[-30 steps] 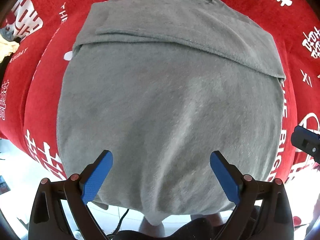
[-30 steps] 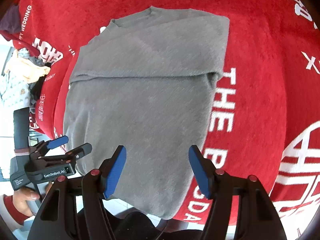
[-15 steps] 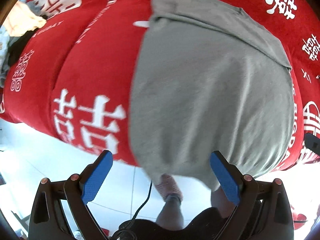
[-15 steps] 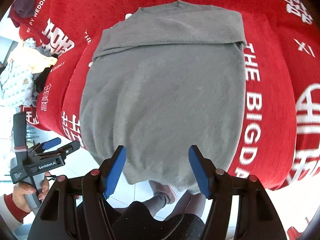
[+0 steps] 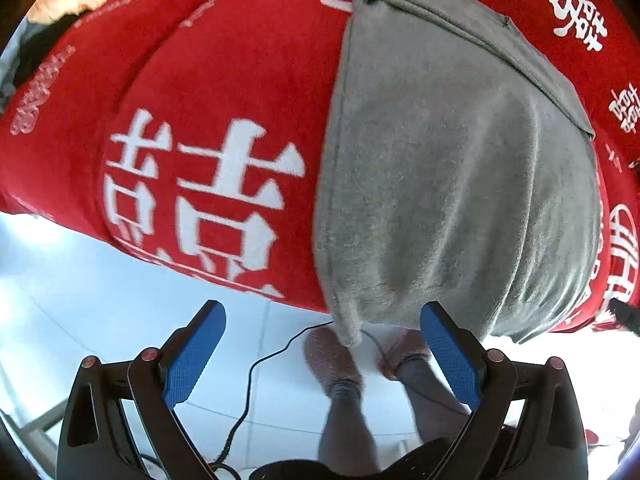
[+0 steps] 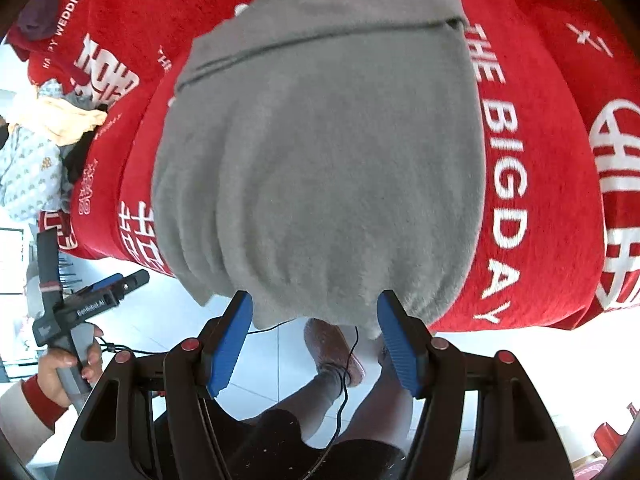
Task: Fold small clothes
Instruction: 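Grasp the sweater hem with both tools and lift it toward the collar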
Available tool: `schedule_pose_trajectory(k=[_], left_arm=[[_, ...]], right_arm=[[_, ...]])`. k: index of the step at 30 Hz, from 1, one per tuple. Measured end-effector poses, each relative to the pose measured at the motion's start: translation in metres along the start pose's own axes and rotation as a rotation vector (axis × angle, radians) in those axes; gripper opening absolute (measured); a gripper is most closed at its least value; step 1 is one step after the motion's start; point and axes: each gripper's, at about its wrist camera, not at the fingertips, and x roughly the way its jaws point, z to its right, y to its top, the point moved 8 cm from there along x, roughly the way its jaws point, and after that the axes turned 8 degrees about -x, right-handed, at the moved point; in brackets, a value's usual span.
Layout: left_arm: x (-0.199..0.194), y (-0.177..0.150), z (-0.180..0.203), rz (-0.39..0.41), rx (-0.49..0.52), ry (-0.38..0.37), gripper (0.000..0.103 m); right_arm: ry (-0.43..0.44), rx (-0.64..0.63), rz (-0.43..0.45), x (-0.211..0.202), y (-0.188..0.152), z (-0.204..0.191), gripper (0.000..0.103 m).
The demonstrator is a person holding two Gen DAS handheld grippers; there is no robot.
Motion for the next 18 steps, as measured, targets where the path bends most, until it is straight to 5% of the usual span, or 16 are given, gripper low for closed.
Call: schedule_pose_trajectory(k=[10, 18], left_arm=[[0.041, 0.012, 0.022, -0.032, 0.081, -0.165, 0.098], [0.056, 0.020, 0.016, -0.061, 0.120, -0.222, 0.099]], right_arm=[[0.068, 0.122, -0.053, 0.038, -0.033, 0.072, 0.068], [0.229, 0.129, -0.133, 0.079, -0.043, 0.091, 0.071]])
